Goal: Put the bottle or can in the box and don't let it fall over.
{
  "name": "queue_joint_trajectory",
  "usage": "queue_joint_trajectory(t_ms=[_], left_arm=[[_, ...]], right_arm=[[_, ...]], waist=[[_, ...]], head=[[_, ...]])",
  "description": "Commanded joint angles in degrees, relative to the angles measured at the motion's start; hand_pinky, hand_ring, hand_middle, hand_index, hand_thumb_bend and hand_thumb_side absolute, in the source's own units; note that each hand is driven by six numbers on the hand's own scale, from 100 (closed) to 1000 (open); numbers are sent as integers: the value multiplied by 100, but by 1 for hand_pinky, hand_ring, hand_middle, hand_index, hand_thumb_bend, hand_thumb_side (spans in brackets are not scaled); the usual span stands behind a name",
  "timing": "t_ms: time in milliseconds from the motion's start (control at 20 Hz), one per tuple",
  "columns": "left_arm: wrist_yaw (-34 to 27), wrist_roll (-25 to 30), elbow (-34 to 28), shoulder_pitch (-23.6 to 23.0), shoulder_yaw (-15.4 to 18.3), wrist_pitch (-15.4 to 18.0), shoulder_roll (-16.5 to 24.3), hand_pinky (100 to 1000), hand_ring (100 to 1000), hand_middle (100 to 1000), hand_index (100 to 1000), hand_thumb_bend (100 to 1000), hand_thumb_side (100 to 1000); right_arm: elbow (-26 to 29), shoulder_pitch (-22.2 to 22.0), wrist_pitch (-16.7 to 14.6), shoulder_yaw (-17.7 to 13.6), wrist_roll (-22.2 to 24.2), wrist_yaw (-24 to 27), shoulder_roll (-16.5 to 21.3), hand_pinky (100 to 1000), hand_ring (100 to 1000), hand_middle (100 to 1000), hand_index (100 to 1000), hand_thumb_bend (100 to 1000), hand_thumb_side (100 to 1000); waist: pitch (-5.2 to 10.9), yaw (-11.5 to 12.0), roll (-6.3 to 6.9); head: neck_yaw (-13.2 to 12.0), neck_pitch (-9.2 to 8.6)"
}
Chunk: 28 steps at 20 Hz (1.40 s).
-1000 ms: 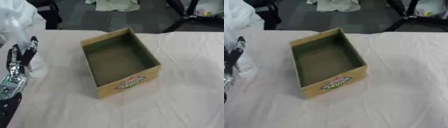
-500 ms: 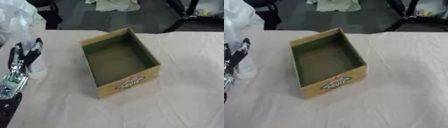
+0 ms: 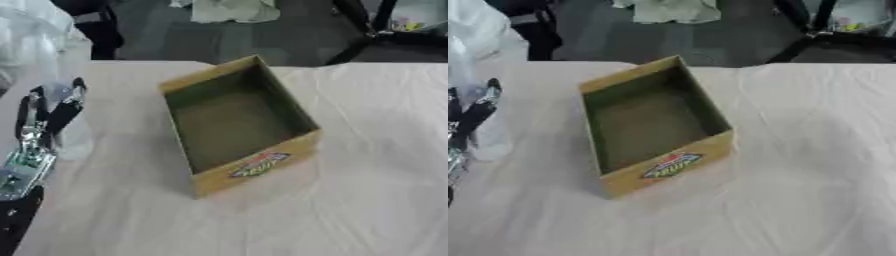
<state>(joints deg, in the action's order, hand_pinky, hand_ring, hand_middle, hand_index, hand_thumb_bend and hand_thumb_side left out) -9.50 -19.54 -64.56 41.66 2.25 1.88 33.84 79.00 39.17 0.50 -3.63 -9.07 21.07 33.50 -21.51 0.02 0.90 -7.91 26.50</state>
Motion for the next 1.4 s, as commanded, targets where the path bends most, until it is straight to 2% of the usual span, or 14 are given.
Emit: queue_joint_trajectory(t_ms=[50,550,800,1050,1400], left_arm=[[-95,21,-293,28,16,-43,215,103,100,100,110,100,326],[-287,-6,-993,-28,30,-139,339,100,100,100,111,100,324],[-336,6,-1410,27,-37,-291,369,100,100,100,111,100,318],[-601,249,-1839,529,-312,-526,245,100,100,100,113,100,314],[-656,482,-1965,1128,-646,-698,-262,100,100,100,114,100,316]], right_arm=[[108,42,-37,-93,-6,46,151,883,751,799,852,100,843],[174,0,-72,-143,-45,118,196,883,751,798,852,100,814],[216,-24,-97,-177,-69,165,252,882,751,798,852,100,808],[240,-72,-120,-204,-86,190,323,881,751,799,852,100,796],[233,-89,-112,-194,-69,210,306,882,751,799,850,100,793]], waist=[[184,-6,7],[335,10,32],[398,7,47],[537,-26,88],[642,-78,137]], head=[[20,-15],[31,50],[41,61],[133,154],[187,196]])
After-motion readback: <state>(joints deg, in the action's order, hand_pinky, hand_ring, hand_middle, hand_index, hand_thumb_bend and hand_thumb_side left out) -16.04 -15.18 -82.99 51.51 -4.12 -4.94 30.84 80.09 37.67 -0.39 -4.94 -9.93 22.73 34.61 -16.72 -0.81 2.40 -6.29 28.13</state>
